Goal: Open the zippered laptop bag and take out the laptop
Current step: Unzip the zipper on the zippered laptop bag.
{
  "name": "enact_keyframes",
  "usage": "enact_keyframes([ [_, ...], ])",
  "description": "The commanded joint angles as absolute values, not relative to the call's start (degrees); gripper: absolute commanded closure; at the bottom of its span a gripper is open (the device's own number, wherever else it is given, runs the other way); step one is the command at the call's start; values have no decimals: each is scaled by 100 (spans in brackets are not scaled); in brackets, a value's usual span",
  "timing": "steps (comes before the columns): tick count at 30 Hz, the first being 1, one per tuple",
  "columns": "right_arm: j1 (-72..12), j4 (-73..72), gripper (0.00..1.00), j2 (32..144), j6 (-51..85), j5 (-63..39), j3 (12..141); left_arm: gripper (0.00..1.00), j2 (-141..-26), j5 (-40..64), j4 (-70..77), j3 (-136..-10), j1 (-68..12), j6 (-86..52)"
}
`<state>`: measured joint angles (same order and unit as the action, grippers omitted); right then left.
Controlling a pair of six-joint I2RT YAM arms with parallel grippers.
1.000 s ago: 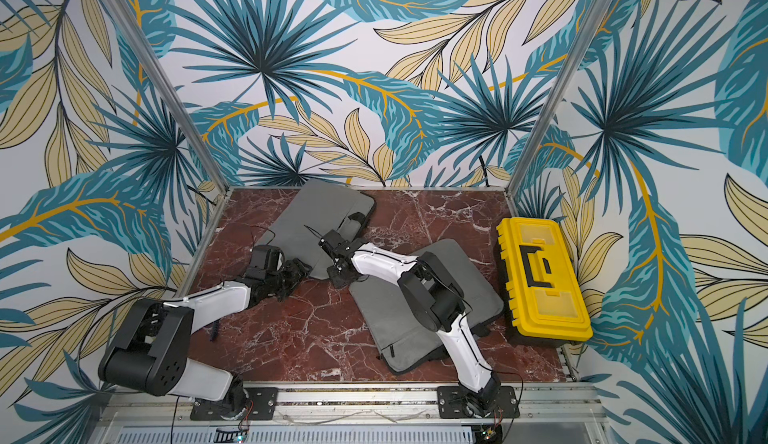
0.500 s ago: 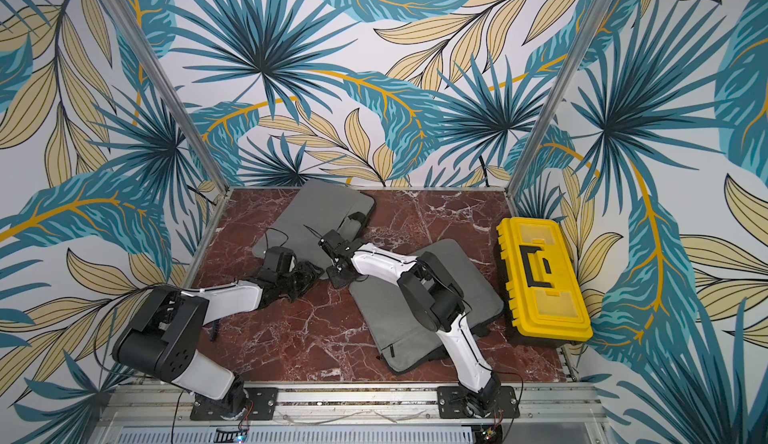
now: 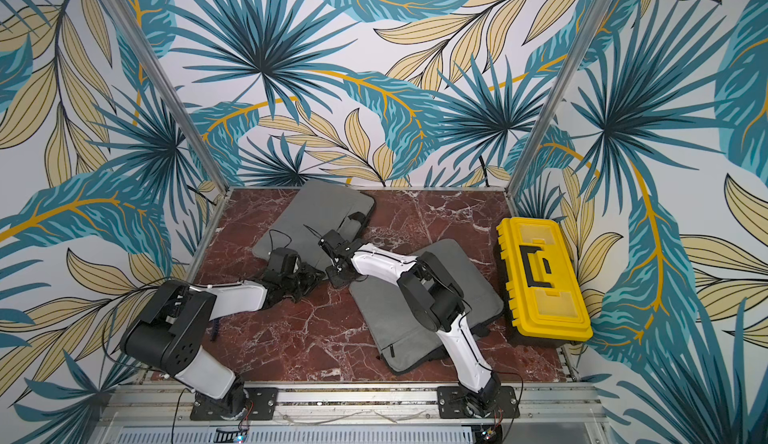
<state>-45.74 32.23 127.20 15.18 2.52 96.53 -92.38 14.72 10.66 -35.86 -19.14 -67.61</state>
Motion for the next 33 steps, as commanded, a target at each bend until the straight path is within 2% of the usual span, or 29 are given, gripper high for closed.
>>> enact_keyframes([
  [1,-4570,3216,100,12885,1617,252,9466,75,-9302,1276,1142,-3416,-1934,-6825],
  [5,-4570,3268,100,12893,1635,93,9491,84,-9251,1188,1139,-3349,-1931,-6839],
  [14,-4501,3400,100,12856,1693,262,9516,100,-9230,1220,1134,-3289,-1850,-6778],
  [33,-4247,3776,100,12966,1687,615,10001,100,-8940,1535,1134,-2963,-1579,-6384],
])
